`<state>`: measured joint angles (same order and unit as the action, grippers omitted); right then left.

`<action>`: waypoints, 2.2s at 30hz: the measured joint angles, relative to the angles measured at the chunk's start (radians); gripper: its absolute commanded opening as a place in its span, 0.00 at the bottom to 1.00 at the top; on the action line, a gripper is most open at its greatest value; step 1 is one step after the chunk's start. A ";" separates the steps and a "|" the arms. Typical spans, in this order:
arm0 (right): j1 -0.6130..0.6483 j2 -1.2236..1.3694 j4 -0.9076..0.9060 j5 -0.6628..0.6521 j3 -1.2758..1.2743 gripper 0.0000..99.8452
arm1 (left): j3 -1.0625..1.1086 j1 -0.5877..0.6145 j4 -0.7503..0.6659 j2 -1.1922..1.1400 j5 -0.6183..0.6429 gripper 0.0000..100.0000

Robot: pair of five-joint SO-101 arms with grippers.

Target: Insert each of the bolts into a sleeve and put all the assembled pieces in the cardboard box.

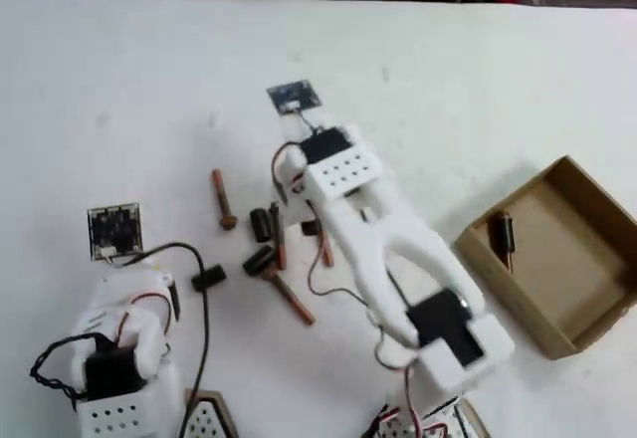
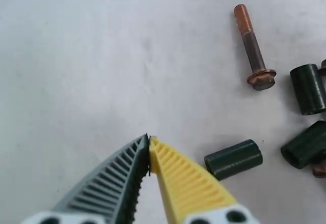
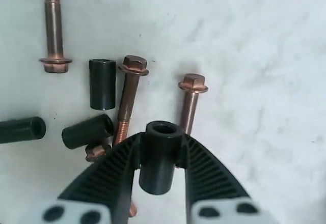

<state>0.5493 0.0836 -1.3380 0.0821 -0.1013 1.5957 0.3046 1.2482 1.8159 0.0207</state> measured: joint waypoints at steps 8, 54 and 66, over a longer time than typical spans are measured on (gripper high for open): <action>-0.066 -0.276 -0.104 -0.121 -0.029 0.02 | 0.005 0.000 -0.015 0.002 0.000 0.02; -0.265 -0.741 0.462 -0.163 -0.893 0.02 | -0.479 -0.221 -0.018 -0.542 0.031 0.02; -0.267 -0.741 0.539 -0.163 -0.939 0.02 | -0.695 -0.278 -0.178 -1.100 0.203 0.03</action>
<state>0.2823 -0.6575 -0.7994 -0.0806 -1.0403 0.9007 0.0269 1.0702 0.7158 0.2232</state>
